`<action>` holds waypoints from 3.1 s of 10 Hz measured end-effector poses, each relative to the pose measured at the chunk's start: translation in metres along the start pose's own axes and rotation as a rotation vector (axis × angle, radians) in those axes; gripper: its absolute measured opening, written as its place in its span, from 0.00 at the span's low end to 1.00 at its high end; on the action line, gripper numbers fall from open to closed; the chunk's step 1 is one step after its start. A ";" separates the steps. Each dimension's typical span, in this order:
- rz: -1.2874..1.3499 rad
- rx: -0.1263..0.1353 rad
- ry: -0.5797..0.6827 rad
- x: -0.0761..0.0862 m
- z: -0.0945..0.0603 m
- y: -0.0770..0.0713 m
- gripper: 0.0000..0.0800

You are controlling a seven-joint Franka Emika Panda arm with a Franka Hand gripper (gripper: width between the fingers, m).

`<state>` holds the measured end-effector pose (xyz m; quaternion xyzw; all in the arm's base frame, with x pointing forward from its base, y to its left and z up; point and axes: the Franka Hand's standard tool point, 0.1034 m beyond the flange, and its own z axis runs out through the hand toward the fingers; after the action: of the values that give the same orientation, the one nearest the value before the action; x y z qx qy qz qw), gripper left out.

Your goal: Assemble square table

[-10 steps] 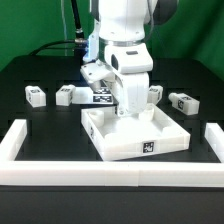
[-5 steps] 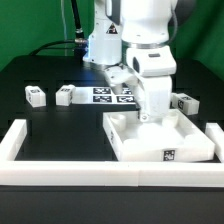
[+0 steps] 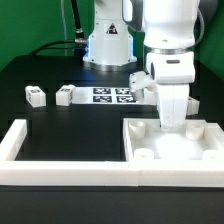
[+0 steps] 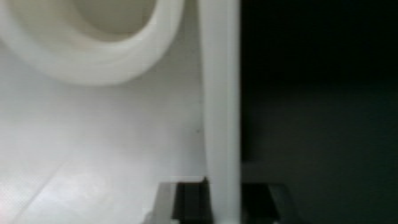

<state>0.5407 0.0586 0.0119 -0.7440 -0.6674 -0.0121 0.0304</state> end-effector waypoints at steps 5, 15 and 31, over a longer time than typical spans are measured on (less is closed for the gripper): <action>-0.039 0.049 -0.038 0.000 0.000 0.000 0.08; -0.030 0.048 -0.039 0.000 -0.001 0.000 0.81; 0.923 0.220 -0.355 0.098 -0.025 -0.068 0.81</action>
Offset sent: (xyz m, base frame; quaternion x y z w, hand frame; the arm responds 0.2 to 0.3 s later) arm 0.0000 0.0000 0.0000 0.0000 0.0000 0.0000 1.0000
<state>0.4840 0.1618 0.0444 -0.9443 -0.2613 0.1998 -0.0032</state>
